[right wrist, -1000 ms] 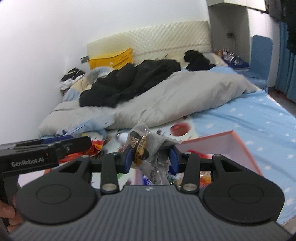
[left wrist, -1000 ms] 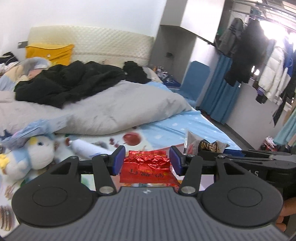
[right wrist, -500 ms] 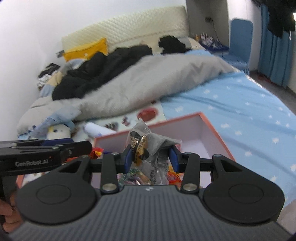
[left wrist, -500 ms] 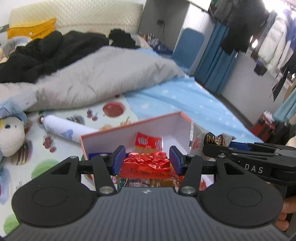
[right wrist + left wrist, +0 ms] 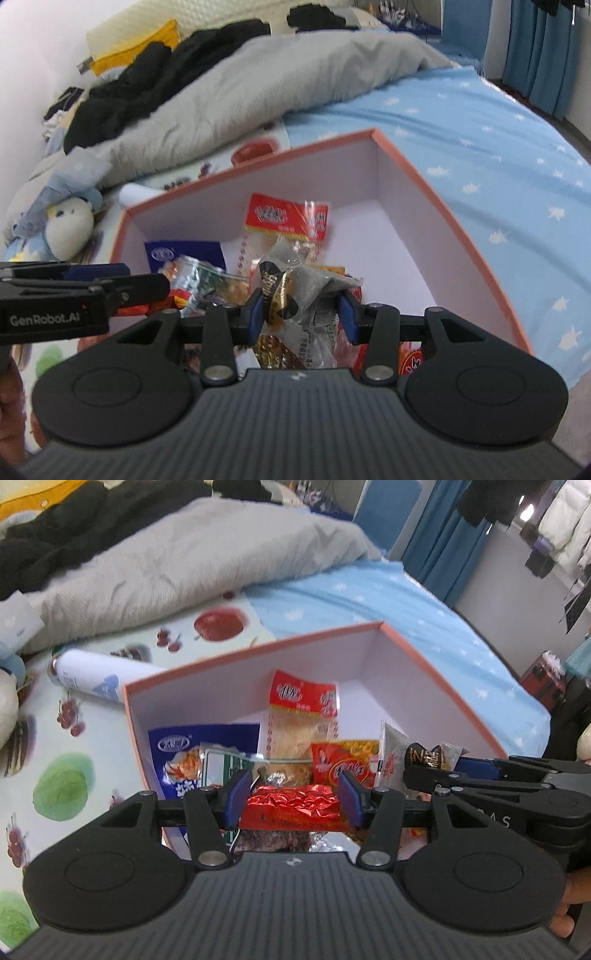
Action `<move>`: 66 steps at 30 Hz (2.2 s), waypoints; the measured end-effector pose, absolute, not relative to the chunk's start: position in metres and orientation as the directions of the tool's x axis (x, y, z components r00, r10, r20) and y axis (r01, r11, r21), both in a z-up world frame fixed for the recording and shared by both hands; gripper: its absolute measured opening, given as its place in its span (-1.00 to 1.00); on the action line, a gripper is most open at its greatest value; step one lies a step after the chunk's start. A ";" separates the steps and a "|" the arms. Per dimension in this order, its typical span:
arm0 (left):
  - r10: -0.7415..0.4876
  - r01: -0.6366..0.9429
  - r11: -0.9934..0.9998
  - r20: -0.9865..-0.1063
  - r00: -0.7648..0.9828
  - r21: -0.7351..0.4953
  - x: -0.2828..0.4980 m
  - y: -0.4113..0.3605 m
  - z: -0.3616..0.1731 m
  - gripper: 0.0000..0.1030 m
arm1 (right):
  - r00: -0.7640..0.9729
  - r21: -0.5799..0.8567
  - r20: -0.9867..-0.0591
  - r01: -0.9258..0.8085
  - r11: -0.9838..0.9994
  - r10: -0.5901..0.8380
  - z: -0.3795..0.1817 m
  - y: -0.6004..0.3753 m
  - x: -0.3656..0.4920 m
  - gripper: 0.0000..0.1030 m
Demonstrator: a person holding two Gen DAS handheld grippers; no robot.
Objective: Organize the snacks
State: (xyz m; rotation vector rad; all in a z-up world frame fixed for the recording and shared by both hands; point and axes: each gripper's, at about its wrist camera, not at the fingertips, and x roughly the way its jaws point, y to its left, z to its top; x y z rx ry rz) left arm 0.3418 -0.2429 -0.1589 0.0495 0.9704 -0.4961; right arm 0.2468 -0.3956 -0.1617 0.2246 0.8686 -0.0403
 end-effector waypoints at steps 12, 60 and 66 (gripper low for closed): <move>-0.358 0.407 0.896 -0.830 0.428 -0.176 0.355 -0.243 -0.178 0.52 | 0.602 0.164 -0.797 0.132 0.977 0.053 -0.181 -0.394 0.262 -0.15; -0.438 0.432 0.890 -0.533 0.724 -0.145 0.156 -0.145 0.005 0.96 | 0.865 0.145 -0.501 0.118 0.982 -0.030 -0.024 -0.345 0.091 0.03; -0.421 0.402 0.902 -0.524 0.741 -0.155 0.134 -0.127 0.006 1.00 | 0.876 0.172 -0.481 0.133 0.976 -0.035 -0.030 -0.339 0.062 0.03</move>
